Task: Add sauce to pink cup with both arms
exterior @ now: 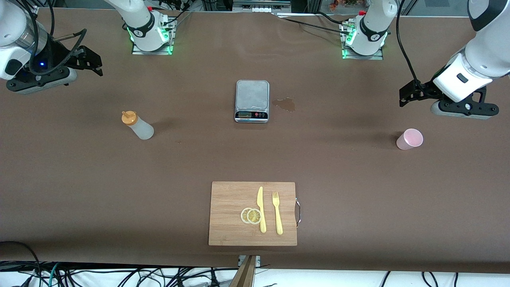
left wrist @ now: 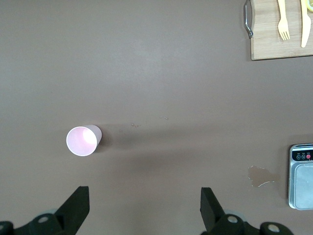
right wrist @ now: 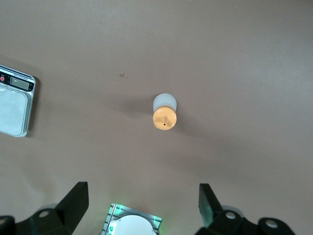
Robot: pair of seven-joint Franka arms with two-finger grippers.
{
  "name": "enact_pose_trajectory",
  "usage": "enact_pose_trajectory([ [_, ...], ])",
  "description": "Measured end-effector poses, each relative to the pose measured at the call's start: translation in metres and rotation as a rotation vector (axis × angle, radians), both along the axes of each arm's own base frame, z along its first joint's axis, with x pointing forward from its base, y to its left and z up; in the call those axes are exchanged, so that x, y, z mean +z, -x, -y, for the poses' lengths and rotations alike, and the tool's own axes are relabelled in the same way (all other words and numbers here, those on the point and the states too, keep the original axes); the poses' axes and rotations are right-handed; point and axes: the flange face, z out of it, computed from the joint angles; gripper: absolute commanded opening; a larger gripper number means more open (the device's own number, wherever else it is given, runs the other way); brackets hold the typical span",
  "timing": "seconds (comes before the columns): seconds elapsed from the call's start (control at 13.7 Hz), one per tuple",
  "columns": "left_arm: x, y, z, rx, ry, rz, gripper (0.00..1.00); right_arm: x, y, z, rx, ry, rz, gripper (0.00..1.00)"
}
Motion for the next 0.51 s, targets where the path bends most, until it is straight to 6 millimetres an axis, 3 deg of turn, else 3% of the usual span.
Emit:
enact_pose_trajectory([
  [0.51, -0.0020, -0.0009, 0.0000, 0.000, 0.000, -0.004, 1.00, 0.0033, -0.0007, 0.0014, -0.003, -0.004, 0.007, 1.00],
])
